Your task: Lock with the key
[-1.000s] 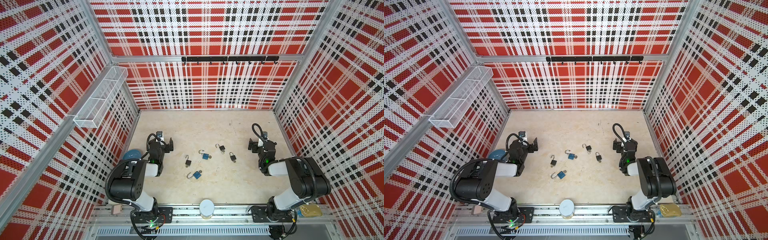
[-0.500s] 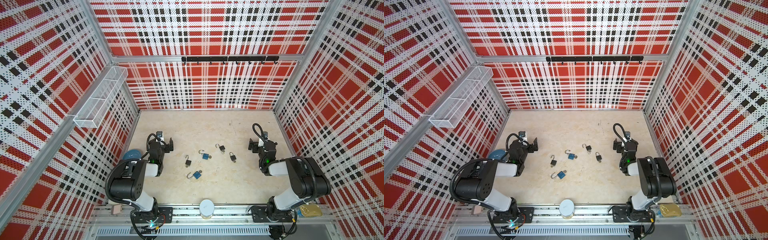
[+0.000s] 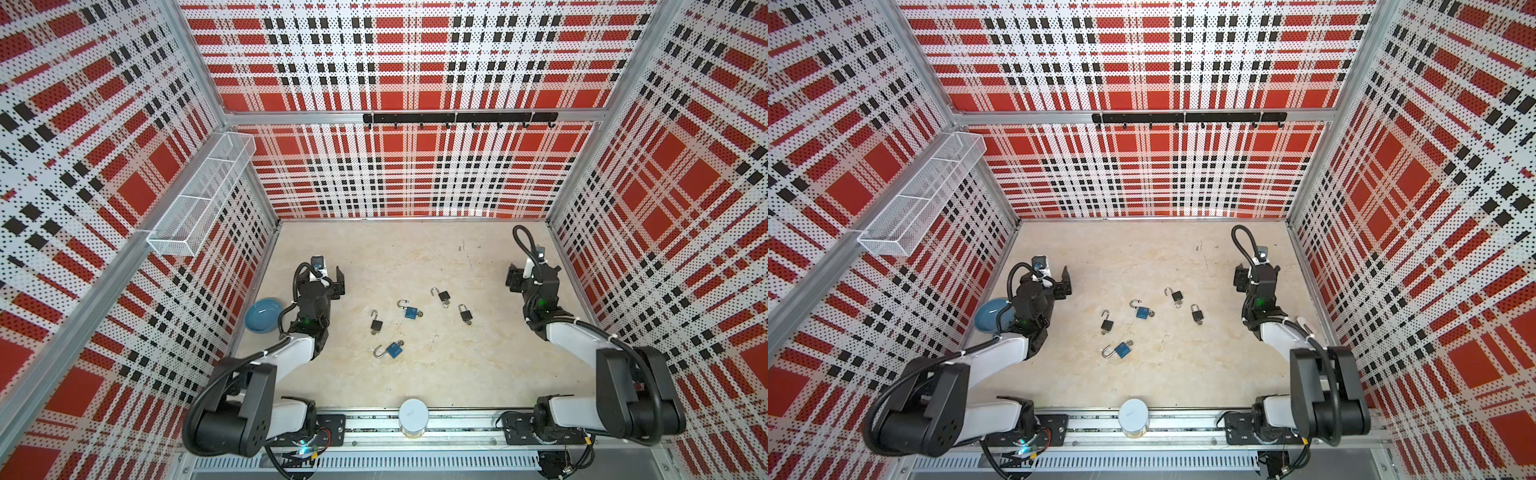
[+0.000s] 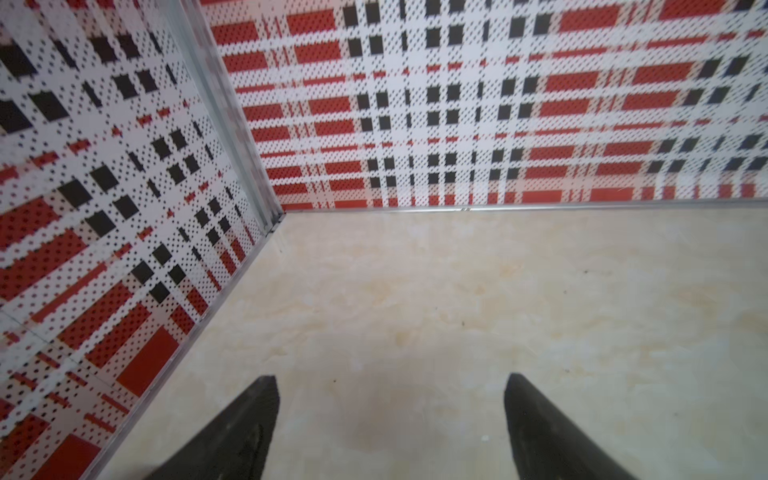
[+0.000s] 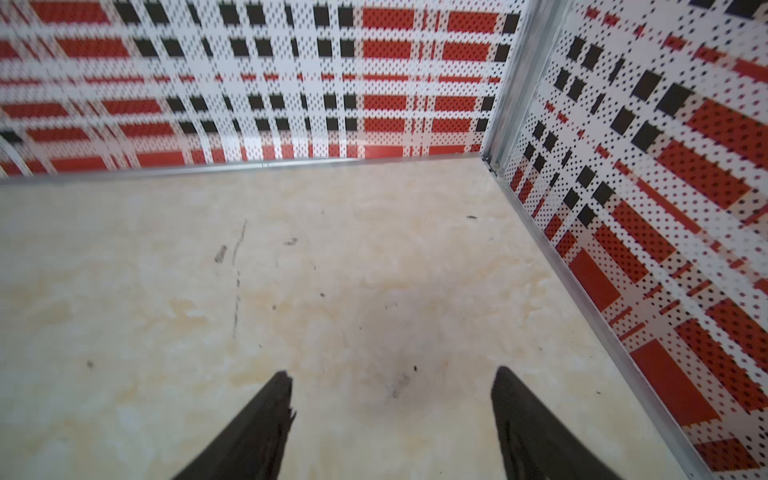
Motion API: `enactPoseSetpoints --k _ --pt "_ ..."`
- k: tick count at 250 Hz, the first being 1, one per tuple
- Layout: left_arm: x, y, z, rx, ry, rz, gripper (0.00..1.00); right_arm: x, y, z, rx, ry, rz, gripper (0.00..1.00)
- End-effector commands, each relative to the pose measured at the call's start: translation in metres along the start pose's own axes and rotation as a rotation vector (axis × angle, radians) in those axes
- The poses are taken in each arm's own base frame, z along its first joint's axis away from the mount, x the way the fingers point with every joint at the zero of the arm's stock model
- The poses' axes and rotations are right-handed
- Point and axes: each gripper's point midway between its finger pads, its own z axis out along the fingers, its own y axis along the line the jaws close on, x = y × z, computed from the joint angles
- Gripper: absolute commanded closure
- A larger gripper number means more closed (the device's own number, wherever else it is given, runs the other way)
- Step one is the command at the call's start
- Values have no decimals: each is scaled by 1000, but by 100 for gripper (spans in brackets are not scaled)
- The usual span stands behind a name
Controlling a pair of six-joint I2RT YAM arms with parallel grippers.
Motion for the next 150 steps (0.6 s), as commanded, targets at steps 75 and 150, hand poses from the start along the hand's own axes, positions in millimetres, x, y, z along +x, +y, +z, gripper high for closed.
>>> enactPoseSetpoints --k 75,150 --pt "-33 -34 -35 130 264 -264 16 60 99 -66 -269 367 -36 36" --pt "-42 -56 -59 258 266 -281 14 108 124 -82 -345 530 -45 41"
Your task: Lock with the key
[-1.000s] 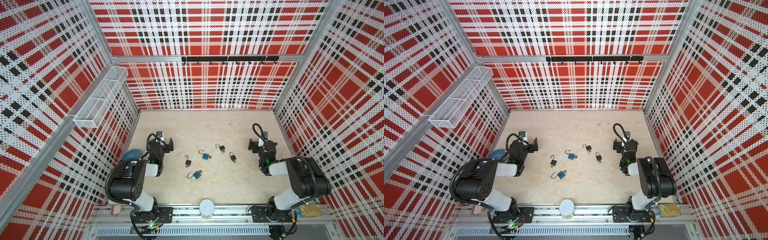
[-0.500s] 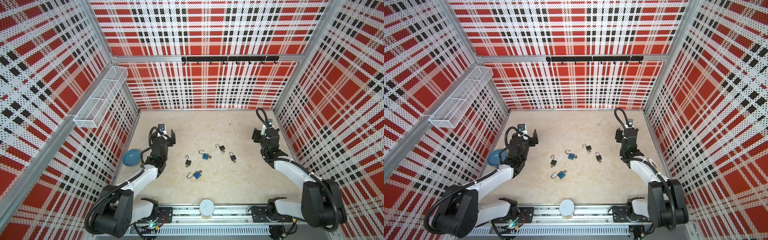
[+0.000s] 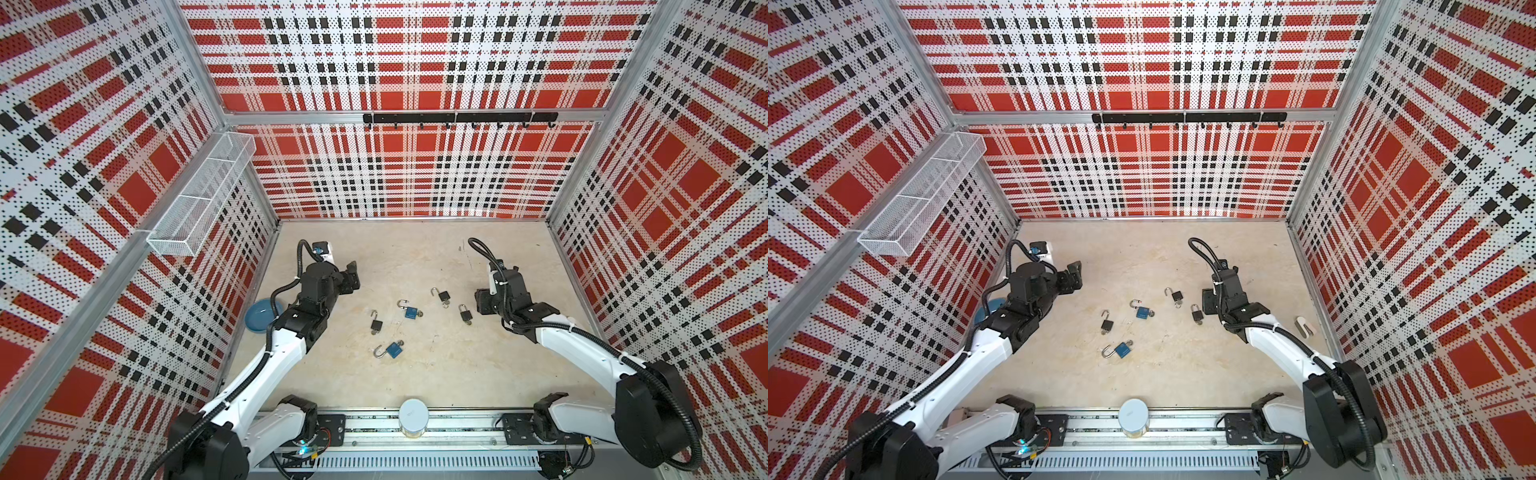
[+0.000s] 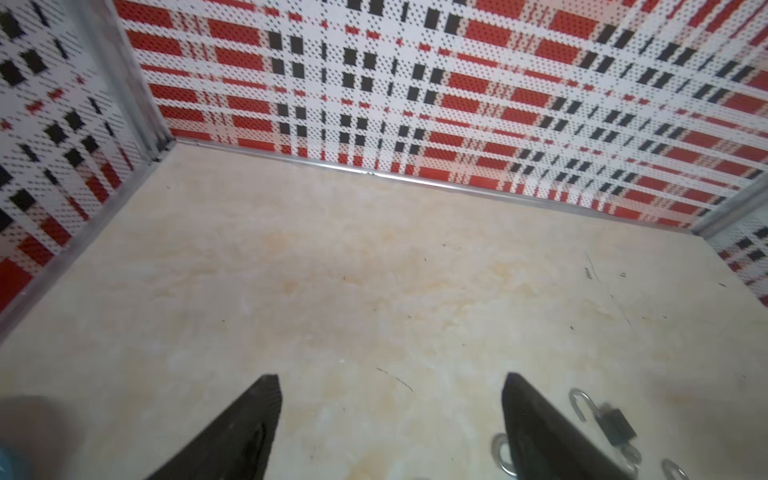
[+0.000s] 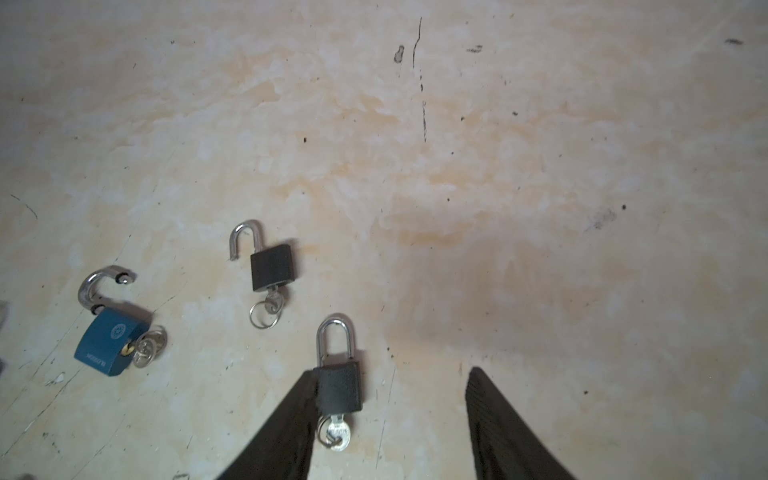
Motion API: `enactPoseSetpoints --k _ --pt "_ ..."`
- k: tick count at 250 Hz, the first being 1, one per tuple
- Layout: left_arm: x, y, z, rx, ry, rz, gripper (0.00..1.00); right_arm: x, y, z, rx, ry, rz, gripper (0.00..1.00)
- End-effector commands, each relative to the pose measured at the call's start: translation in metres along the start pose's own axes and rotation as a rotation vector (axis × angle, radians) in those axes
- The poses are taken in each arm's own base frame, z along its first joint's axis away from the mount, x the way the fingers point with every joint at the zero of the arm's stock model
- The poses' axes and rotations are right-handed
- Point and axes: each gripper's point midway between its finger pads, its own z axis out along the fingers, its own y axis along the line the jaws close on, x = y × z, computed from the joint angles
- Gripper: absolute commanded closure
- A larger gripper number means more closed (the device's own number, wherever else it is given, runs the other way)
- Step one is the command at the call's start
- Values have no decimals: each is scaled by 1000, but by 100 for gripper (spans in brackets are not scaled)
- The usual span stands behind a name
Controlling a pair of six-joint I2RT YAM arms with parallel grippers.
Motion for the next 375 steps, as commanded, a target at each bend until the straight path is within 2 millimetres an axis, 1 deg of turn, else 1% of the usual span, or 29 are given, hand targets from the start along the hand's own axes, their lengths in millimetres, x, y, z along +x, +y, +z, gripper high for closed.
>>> enactPoseSetpoints --k 1,38,86,107,143,184,210,245,298,324,375 --pt "5 -6 -9 35 38 -20 14 24 14 7 -45 83 18 41" --pt "3 -10 -15 57 41 -26 14 38 25 20 -68 148 14 45" --pt "5 -11 -15 66 45 -32 14 53 36 37 -81 210 -12 47" --pt "8 -11 -14 67 49 -37 14 56 41 43 -84 228 -27 47" --pt "14 -11 -14 69 59 -41 15 60 42 51 -62 247 -64 48" --pt "16 -10 -12 66 65 -41 14 60 38 56 9 243 -98 51" --pt "15 -13 -10 76 71 -40 15 59 35 59 33 244 -102 53" --pt "15 -15 -8 78 77 -38 14 61 34 64 52 260 -115 59" --pt "17 -16 -8 85 83 -39 14 66 32 66 63 276 -123 61" --pt "18 -16 -7 83 85 -40 15 69 33 66 53 285 -123 59" --pt "17 -18 -7 91 86 -40 15 71 33 65 50 289 -123 59"
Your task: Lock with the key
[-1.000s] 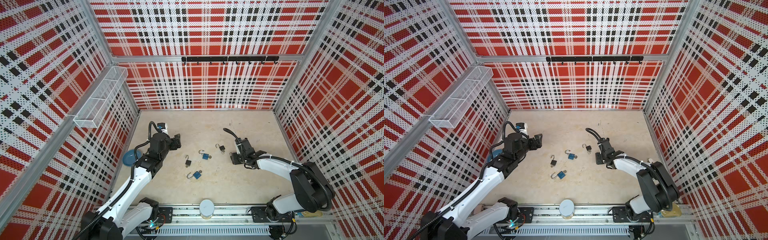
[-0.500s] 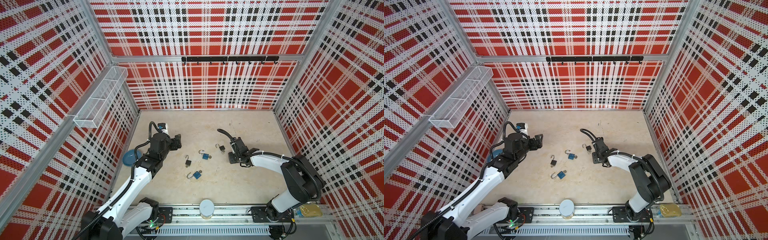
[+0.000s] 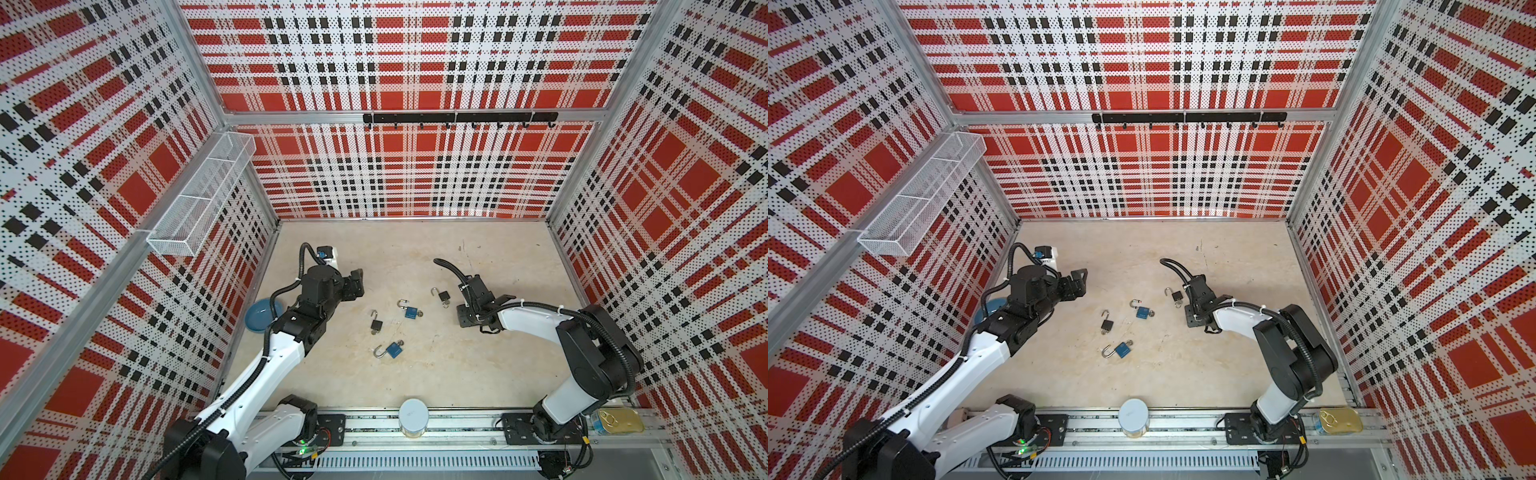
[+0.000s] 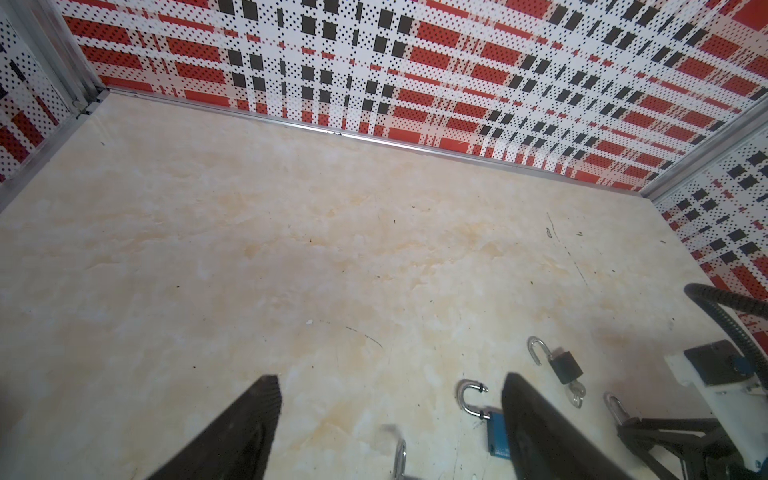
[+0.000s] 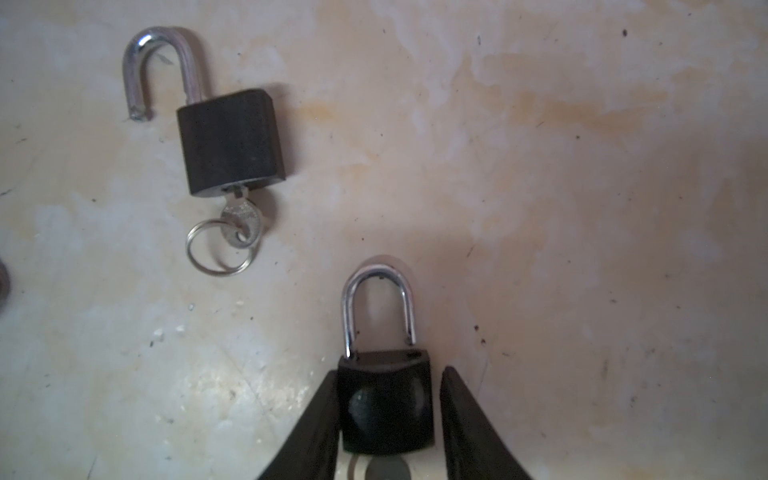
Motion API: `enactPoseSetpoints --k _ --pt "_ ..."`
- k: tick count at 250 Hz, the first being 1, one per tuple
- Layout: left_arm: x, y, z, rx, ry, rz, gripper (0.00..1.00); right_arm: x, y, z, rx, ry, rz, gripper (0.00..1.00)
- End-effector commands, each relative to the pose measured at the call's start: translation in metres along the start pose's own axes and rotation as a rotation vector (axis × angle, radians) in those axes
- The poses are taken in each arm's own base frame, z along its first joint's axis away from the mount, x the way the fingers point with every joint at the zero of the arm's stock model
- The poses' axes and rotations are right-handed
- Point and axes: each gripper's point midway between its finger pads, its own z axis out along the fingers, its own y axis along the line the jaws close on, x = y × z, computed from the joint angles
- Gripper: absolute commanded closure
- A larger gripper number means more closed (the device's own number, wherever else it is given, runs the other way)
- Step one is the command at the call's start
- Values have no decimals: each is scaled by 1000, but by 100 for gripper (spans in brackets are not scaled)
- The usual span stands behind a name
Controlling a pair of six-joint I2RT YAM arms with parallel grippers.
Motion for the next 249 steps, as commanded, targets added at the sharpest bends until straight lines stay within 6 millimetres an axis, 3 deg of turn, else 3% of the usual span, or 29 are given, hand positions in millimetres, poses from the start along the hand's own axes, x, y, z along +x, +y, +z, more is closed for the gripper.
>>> enactPoseSetpoints --k 1,135,203,249 --pt "-3 -4 0 13 -2 -13 15 -2 2 2 3 -3 -7 59" --pt "-7 -14 -4 51 20 11 23 4 9 5 -43 3 3 76" --pt "-2 -41 -4 137 76 41 26 -22 25 -32 -162 -87 -25 83" --pt "16 -65 2 190 152 30 32 -35 37 -57 -228 -121 -55 85"
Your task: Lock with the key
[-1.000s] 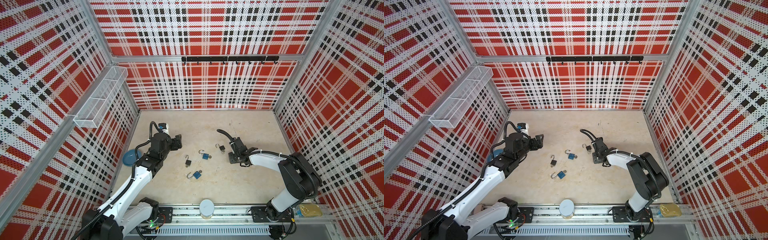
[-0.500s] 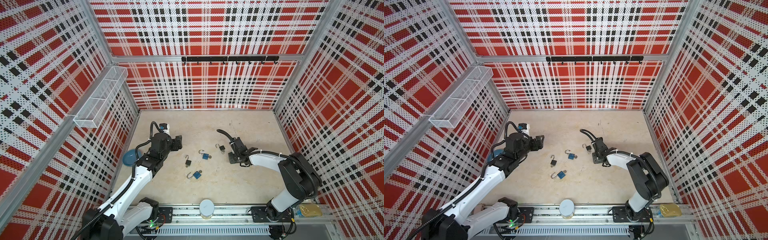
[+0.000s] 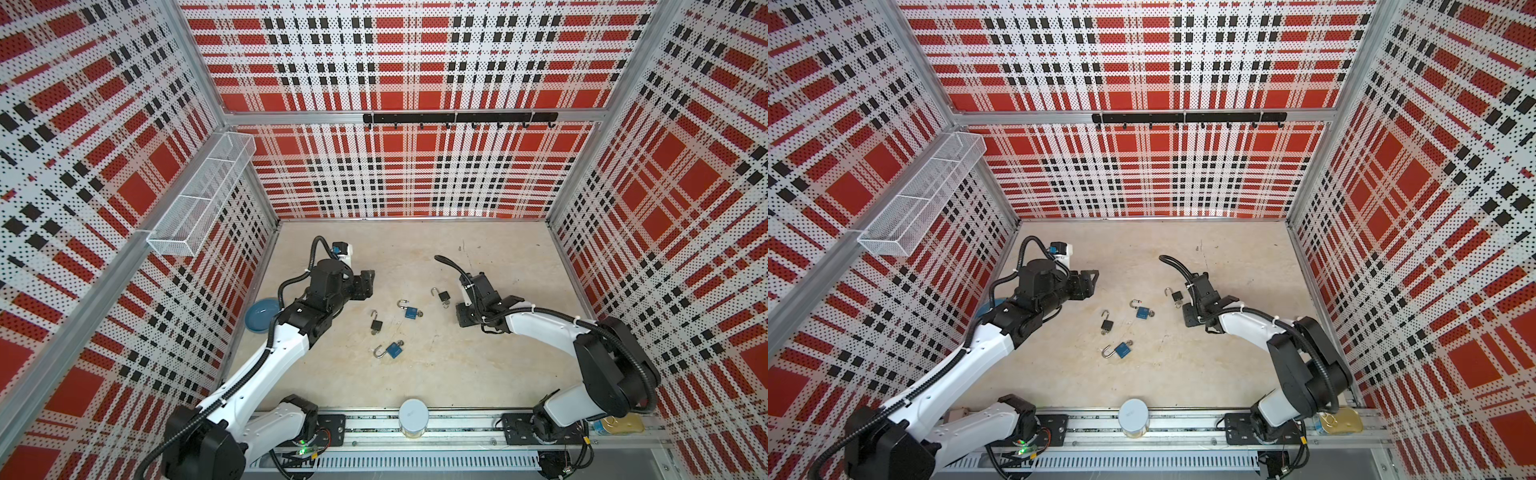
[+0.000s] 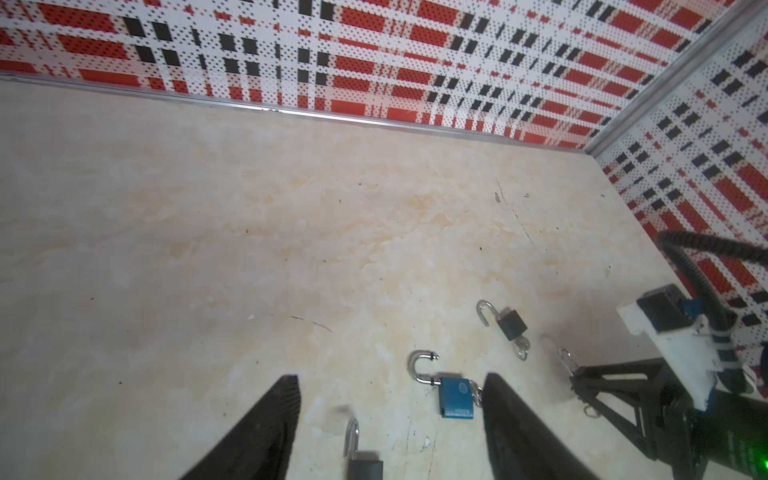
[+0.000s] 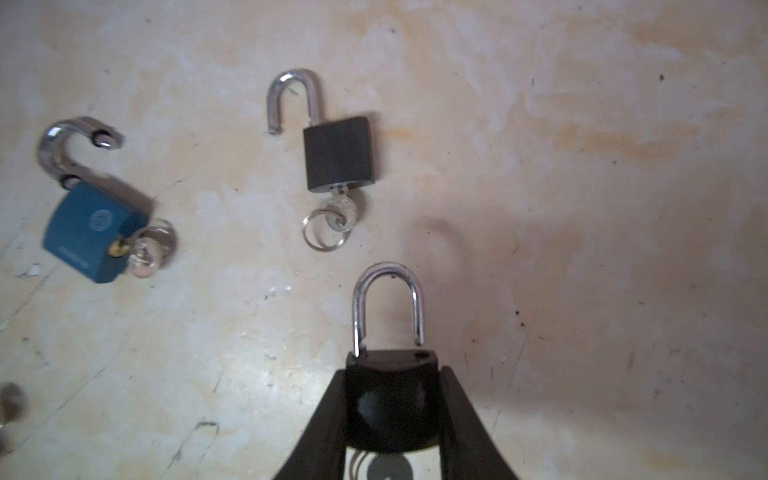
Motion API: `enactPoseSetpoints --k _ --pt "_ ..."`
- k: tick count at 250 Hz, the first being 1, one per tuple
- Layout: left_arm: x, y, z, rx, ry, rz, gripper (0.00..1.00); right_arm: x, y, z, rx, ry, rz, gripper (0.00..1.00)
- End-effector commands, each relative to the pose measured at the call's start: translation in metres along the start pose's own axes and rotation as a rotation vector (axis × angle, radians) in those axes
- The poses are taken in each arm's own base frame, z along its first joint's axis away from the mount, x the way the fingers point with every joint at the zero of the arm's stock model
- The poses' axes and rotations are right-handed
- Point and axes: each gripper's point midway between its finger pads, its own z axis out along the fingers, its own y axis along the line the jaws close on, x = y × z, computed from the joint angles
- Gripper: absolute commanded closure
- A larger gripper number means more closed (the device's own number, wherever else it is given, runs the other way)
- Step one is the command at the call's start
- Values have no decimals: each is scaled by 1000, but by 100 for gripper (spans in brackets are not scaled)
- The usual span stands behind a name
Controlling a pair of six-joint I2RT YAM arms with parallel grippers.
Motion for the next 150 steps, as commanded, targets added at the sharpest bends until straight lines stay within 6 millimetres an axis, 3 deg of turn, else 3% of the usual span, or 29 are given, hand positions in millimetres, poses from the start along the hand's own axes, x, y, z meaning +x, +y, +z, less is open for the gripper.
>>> enactPoseSetpoints --k 1,69,150 --pt "8 -18 4 49 47 -20 32 -24 20 -22 -81 -69 -40 85" --pt "41 -60 27 195 151 -103 42 -42 44 -57 -131 -142 -101 86" --pt "74 -138 54 373 253 -136 46 -54 73 -94 -167 -222 -165 87"
